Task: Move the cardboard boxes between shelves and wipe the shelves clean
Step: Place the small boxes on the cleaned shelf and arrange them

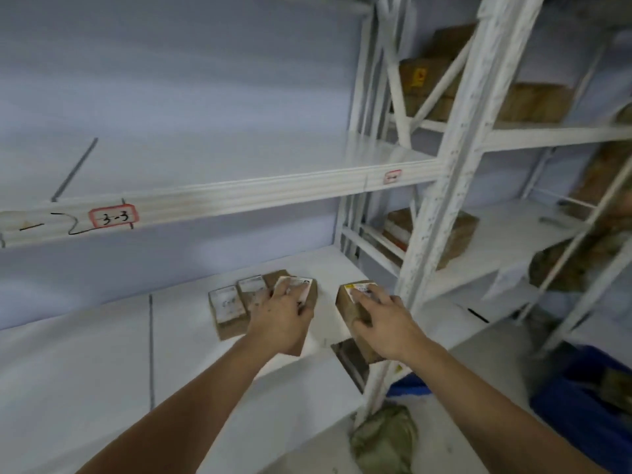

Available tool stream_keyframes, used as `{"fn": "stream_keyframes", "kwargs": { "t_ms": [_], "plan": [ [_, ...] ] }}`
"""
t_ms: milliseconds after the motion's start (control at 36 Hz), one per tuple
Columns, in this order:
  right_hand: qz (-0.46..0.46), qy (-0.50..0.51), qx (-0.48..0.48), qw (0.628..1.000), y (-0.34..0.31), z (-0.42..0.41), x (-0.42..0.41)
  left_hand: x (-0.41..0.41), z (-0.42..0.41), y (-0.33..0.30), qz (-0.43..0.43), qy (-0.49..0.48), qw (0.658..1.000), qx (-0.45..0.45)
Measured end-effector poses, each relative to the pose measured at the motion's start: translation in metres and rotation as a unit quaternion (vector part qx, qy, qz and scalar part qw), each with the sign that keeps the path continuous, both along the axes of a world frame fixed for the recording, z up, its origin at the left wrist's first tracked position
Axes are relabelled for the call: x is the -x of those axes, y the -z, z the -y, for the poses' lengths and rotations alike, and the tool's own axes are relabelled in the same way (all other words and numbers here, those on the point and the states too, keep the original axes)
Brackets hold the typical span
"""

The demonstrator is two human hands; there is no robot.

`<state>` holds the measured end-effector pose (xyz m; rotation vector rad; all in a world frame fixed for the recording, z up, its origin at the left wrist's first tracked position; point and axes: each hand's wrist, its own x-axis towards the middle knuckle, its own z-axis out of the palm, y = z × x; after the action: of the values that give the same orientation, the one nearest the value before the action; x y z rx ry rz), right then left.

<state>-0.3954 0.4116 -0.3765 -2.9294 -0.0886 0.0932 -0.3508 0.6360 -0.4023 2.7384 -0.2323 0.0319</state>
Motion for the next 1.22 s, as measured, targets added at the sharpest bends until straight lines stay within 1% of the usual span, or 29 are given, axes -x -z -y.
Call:
{"fn": "stream_keyframes", "kwargs": {
  "t_ms": [111, 194, 278, 417, 611, 833, 917, 1056, 1222],
  "plan": [
    [-0.009, 0.053, -0.003, 0.999, 0.002, 0.075, 0.043, 0.016, 0.089, -0.017, 0.022, 0.06, 0.998, -0.002],
    [0.003, 0.098, -0.007, 0.995, 0.009, 0.124, 0.069, 0.029, 0.147, -0.025, 0.037, 0.095, 0.995, 0.009],
    [0.002, 0.135, -0.013, 0.991, 0.008, 0.165, 0.087, 0.036, 0.193, -0.026, 0.039, 0.137, 0.99, 0.019],
    [-0.01, 0.173, -0.023, 0.985, 0.003, 0.222, 0.102, 0.034, 0.254, -0.023, 0.032, 0.173, 0.984, 0.01],
    [-0.021, 0.201, -0.029, 0.979, 0.015, 0.292, 0.086, 0.006, 0.326, -0.013, 0.029, 0.201, 0.979, 0.005],
    [-0.002, 0.216, -0.016, 0.976, 0.01, 0.376, 0.032, -0.053, 0.413, -0.003, 0.019, 0.222, 0.975, 0.013],
    [0.01, 0.219, 0.0, 0.976, 0.007, 0.404, 0.011, -0.074, 0.44, -0.003, 0.011, 0.225, 0.974, 0.015],
    [0.01, 0.219, -0.013, 0.976, 0.005, 0.454, -0.016, -0.104, 0.488, -0.006, 0.007, 0.224, 0.974, -0.01],
    [0.009, 0.218, -0.022, 0.976, 0.011, 0.524, -0.048, -0.134, 0.557, 0.003, 0.002, 0.217, 0.976, -0.015]
  ]
}}
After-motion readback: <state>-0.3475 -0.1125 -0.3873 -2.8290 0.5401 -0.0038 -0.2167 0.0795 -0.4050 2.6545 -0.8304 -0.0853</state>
